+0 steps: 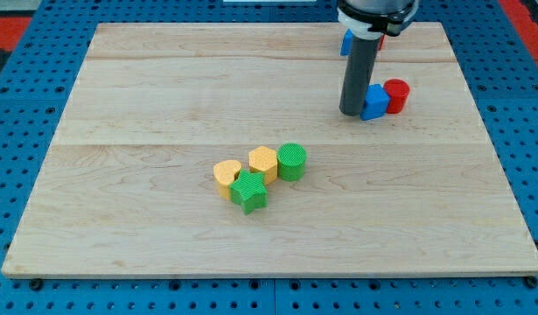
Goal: Point your arm to the left of the green star
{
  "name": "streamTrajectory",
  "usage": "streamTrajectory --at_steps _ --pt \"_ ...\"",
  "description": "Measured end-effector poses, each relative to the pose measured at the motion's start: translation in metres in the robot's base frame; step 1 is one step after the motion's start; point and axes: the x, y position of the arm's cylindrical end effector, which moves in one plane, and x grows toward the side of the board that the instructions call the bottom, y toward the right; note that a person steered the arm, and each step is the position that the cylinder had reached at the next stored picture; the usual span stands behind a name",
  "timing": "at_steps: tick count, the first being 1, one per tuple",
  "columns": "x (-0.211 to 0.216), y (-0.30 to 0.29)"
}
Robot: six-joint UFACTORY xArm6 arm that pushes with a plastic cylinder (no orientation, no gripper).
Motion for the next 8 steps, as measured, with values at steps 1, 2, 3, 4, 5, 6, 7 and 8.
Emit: streamTrajectory --at_steps 1,2,3,4,5,6,7,8 --pt "0.020 -0.023" --pt "0.038 -0.073" --pt "0.041 -0.152" --pt "0.043 -0.232" --pt "0.099 -0.288" --pt "0.165 -0.288" --pt "0.191 -0.262" --pt "0.186 -0.226"
